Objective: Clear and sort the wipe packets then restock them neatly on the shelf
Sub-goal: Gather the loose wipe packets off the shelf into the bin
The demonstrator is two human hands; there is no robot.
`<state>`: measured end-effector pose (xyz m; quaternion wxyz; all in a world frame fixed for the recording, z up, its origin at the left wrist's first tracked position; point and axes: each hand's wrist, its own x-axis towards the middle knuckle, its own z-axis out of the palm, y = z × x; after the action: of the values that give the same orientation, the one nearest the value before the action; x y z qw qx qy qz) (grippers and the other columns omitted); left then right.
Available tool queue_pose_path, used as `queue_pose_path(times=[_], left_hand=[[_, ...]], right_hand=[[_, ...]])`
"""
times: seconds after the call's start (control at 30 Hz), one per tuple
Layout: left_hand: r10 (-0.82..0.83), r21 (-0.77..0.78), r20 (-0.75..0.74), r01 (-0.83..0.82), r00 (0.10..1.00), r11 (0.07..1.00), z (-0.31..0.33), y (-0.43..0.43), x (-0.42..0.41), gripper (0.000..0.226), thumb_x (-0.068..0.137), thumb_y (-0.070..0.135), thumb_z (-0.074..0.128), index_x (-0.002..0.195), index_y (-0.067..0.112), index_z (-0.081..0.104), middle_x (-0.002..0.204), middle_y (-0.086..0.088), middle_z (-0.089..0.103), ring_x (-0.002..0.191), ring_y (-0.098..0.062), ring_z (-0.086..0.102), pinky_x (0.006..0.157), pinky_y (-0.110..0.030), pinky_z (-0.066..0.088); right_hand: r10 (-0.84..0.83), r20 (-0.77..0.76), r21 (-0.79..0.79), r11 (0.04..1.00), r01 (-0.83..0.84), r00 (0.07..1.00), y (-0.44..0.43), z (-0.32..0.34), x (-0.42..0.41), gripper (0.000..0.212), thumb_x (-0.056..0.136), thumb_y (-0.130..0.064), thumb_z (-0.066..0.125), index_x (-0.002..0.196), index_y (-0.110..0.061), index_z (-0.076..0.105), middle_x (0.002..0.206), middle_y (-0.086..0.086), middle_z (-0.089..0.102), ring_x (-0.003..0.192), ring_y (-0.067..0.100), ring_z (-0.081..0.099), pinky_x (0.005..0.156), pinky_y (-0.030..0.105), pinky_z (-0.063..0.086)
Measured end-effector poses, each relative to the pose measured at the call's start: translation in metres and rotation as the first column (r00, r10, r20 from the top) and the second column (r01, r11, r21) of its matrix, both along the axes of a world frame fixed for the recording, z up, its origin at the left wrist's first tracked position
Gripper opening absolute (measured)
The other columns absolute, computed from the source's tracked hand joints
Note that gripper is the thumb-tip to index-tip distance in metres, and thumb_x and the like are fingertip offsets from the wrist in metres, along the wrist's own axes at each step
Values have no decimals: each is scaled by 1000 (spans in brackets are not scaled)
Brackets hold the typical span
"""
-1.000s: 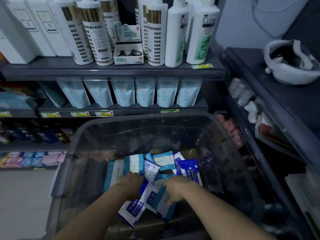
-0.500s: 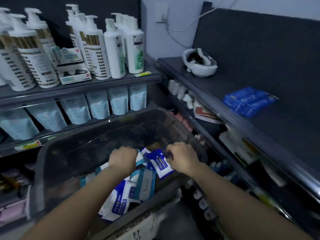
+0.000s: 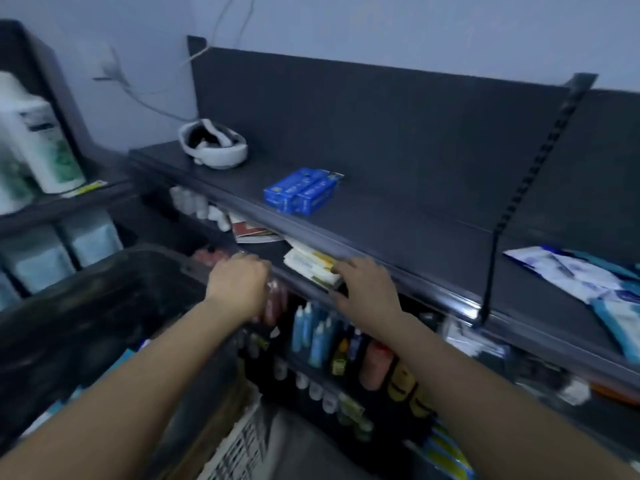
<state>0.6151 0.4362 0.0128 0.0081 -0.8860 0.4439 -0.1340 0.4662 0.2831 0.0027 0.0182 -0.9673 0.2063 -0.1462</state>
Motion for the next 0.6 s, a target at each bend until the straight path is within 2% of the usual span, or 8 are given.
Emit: queue_pose_path(times=[0.17, 0.3, 0.4, 0.5, 0.6], left_hand=[[-151, 12, -26, 151, 988, 988, 8, -96, -60, 30, 89, 30, 54, 117, 22, 59, 118, -2, 61, 114, -25, 53, 89, -34, 43], [-270, -31, -66, 269, 960, 963, 8, -173, -113, 27, 89, 28, 54, 113, 19, 60, 114, -3, 61, 111, -26, 53, 84, -35, 44], [-344, -31, -61, 342, 937, 939, 8, -225, -156, 26, 90, 28, 52, 114, 18, 58, 114, -2, 59, 111, -25, 52, 86, -33, 42], [-420, -26, -55, 420, 906, 907, 5, -271, -194, 30, 94, 36, 50, 117, 18, 56, 115, -2, 58, 112, -23, 52, 85, -33, 42], [-488, -61, -90, 484, 868, 873, 0, -310, -221, 31, 93, 38, 50, 117, 18, 58, 114, -2, 59, 110, -23, 52, 85, -34, 43]], right_hand=[[-132, 11, -5, 991, 132, 991, -69, 11, -79, 40, 93, -39, 56, 128, -22, 54, 126, -1, 53, 119, 21, 46, 95, 32, 38], [-228, 0, -3, 974, 228, 974, -126, 18, -144, 43, 91, -37, 57, 130, -19, 53, 126, 2, 52, 121, 22, 43, 95, 33, 34], [-315, -12, -22, 949, 314, 949, -163, 21, -191, 42, 90, -37, 58, 127, -19, 55, 124, 3, 54, 120, 24, 44, 97, 34, 33], [-426, -42, -45, 904, 424, 904, -195, 23, -231, 40, 90, -39, 56, 126, -21, 56, 123, 2, 55, 120, 23, 44, 97, 35, 33], [-560, -108, -50, 828, 558, 821, -222, 22, -261, 43, 90, -42, 55, 128, -22, 53, 127, 2, 53, 123, 24, 41, 100, 38, 32]])
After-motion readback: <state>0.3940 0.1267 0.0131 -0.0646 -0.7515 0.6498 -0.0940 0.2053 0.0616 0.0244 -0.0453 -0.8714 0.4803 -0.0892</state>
